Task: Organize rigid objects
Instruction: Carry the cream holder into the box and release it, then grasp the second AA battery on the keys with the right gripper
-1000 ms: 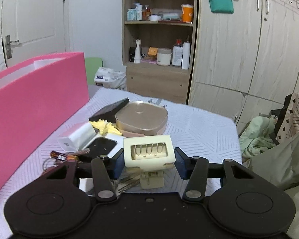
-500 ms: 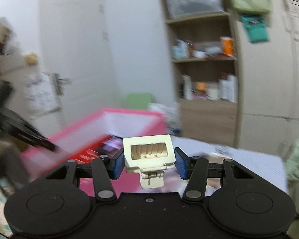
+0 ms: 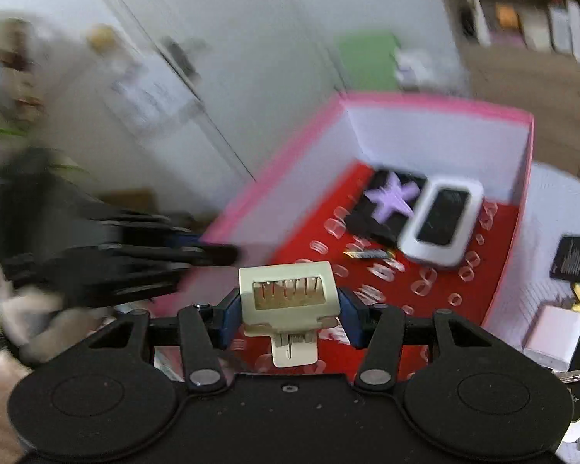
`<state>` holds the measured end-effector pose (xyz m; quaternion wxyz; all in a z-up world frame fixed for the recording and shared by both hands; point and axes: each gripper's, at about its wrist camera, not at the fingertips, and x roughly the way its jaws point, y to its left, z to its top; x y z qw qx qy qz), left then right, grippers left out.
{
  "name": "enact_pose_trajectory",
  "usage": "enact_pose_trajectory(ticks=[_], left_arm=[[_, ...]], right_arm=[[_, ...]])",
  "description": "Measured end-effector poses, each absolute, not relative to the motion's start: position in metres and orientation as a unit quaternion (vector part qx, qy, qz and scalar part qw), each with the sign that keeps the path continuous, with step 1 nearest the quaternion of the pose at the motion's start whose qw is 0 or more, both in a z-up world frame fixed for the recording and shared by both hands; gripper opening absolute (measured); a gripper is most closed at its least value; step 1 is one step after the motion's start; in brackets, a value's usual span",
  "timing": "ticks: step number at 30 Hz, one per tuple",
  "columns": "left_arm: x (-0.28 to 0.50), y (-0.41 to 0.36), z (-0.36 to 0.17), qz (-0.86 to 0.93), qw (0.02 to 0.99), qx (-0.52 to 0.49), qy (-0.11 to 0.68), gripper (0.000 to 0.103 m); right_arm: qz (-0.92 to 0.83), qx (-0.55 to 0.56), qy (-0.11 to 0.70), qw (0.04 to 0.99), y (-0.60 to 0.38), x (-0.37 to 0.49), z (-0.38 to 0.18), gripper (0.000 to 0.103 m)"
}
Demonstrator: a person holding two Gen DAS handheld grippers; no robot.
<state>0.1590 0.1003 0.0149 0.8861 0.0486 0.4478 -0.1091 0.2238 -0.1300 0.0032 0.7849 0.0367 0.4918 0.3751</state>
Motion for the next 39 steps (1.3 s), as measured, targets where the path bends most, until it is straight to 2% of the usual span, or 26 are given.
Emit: enact_pose_trajectory(ticks=[7,15,18,26,31,39], left_arm=[[0.16,0.101,0.014,-0.116,0.886,0.046,0.446,0.009],[0.16,0.104,0.013,-0.121,0.887,0.038,0.445,0.01],[0.16,0.104,0.013,-0.12,0.887,0.036,0.445,0.01],[0.161,0.104,0.013,-0.118,0.886,0.03,0.447,0.01],[0.162,0.104,0.013,-0.115,0.886,0.028,0.448,0.01],[0.162,0.103,0.012,-0.112,0.886,0.029,0.448,0.01]], right_arm=[[0.313,0.005,0.578,0.754,-0.095,0.262,-0.029,0.056],[0.284,0.034,0.574,0.768,-0.09,0.275,-0.028,0.058],[0.295,0.041,0.557,0.775,-0.095,0.27,-0.02,0.066],[0.333,0.027,0.465,0.82,-0.12,0.235,0.026,0.069],[0.339,0.007,0.398,0.852,-0.156,0.198,0.056,0.075],[0.276,0.01,0.374,0.886,-0.235,0.165,0.058,0.075]])
